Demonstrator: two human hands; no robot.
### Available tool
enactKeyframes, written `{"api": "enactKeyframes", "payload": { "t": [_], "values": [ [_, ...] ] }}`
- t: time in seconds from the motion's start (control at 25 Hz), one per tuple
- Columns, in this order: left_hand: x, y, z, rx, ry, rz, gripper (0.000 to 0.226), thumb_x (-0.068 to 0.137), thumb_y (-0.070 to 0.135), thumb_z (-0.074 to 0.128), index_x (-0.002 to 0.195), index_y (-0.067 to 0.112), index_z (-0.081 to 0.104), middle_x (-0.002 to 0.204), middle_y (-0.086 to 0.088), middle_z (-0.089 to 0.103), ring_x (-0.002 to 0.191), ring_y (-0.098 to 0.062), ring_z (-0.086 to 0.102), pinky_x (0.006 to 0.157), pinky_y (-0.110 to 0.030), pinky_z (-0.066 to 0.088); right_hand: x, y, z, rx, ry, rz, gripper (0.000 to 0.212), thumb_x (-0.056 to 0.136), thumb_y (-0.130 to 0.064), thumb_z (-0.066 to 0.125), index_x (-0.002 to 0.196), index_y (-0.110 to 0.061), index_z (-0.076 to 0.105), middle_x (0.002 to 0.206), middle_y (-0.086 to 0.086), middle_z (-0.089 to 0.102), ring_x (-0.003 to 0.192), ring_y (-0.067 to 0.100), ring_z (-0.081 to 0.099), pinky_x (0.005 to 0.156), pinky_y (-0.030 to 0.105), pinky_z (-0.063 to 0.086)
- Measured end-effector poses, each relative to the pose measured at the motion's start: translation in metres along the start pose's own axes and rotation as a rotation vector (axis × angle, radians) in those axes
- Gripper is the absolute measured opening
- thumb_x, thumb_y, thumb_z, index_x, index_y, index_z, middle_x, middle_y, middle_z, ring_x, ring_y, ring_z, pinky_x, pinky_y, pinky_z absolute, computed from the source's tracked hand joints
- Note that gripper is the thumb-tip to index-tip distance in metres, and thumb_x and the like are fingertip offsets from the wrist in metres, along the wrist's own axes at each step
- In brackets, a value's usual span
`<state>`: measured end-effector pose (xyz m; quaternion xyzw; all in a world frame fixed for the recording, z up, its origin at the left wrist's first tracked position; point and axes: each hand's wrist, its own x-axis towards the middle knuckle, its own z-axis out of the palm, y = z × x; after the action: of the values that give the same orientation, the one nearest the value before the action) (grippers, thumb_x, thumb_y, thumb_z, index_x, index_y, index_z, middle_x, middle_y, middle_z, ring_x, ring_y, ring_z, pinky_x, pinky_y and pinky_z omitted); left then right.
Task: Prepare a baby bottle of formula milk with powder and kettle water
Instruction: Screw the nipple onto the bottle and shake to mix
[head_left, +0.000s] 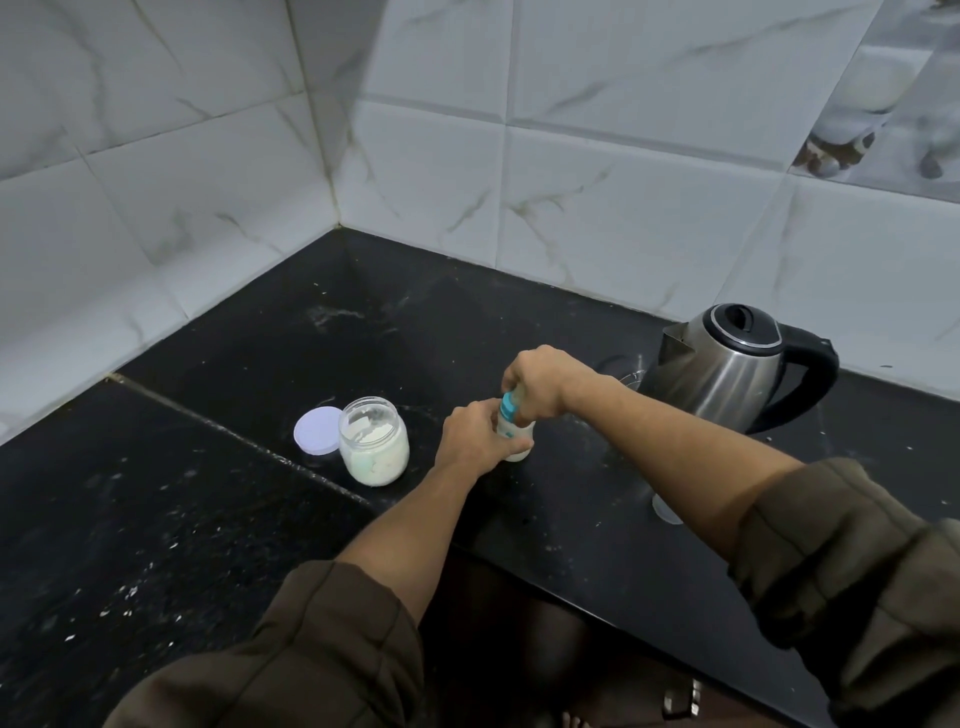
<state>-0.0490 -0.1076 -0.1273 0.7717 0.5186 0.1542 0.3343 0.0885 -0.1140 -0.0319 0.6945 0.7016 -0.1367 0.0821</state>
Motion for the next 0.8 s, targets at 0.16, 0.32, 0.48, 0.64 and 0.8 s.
{"api": "enactKeyframes", "payload": {
  "t": [0.16,0.32,0.48,0.64,0.8],
  "values": [
    [0.0003,-0.0002,0.0003,-0.005,0.004,-0.007,0.048,0.078,0.045,0.087,0.117,0.023,0.071,0.102,0.005,0.077,0.101,-0.013,0.07,0.094,-0.036,0.054,0.0003,-0.0009,0.0007,0.019,0.021,0.048,0.048,0.08,-0.036,0.085,0.124,-0.022,0.073,0.111,-0.001,0.071,0.094,0.019,0.066,0.079,0.032,0.059],
    [-0.0002,0.0006,0.0001,-0.019,0.002,-0.027,0.047,0.078,0.044,0.087,0.118,0.023,0.072,0.104,0.004,0.077,0.102,-0.013,0.07,0.096,-0.036,0.054,-0.0004,-0.0027,0.0026,-0.009,0.058,0.096,0.048,0.076,-0.051,0.084,0.112,-0.019,0.077,0.092,-0.001,0.07,0.084,0.02,0.067,0.065,0.031,0.053],
    [-0.0013,-0.0004,0.0006,-0.025,0.01,-0.029,0.05,0.077,0.044,0.087,0.122,0.026,0.074,0.102,0.005,0.075,0.103,-0.015,0.069,0.098,-0.037,0.054,-0.0003,-0.0035,0.0063,-0.05,0.132,0.164,0.054,0.081,-0.067,0.072,0.088,-0.013,0.068,0.073,-0.001,0.057,0.064,0.019,0.057,0.056,0.03,0.043],
    [-0.002,-0.0021,0.0013,-0.058,0.02,-0.044,0.056,0.072,0.046,0.089,0.124,0.032,0.075,0.093,0.008,0.071,0.1,-0.015,0.069,0.095,-0.035,0.054,-0.004,-0.0021,0.0051,-0.155,0.144,0.186,0.057,0.086,-0.073,0.06,0.083,-0.016,0.06,0.072,-0.001,0.053,0.073,0.025,0.06,0.063,0.033,0.046],
    [-0.0013,-0.0027,0.0007,-0.034,0.009,-0.006,0.041,0.075,0.044,0.088,0.111,0.028,0.075,0.093,0.009,0.074,0.098,-0.015,0.07,0.091,-0.034,0.054,-0.0034,0.0021,-0.0022,-0.103,0.051,0.062,0.068,0.071,-0.074,0.068,0.121,-0.028,0.067,0.103,-0.002,0.072,0.097,0.026,0.068,0.076,0.036,0.057]
  ]
}}
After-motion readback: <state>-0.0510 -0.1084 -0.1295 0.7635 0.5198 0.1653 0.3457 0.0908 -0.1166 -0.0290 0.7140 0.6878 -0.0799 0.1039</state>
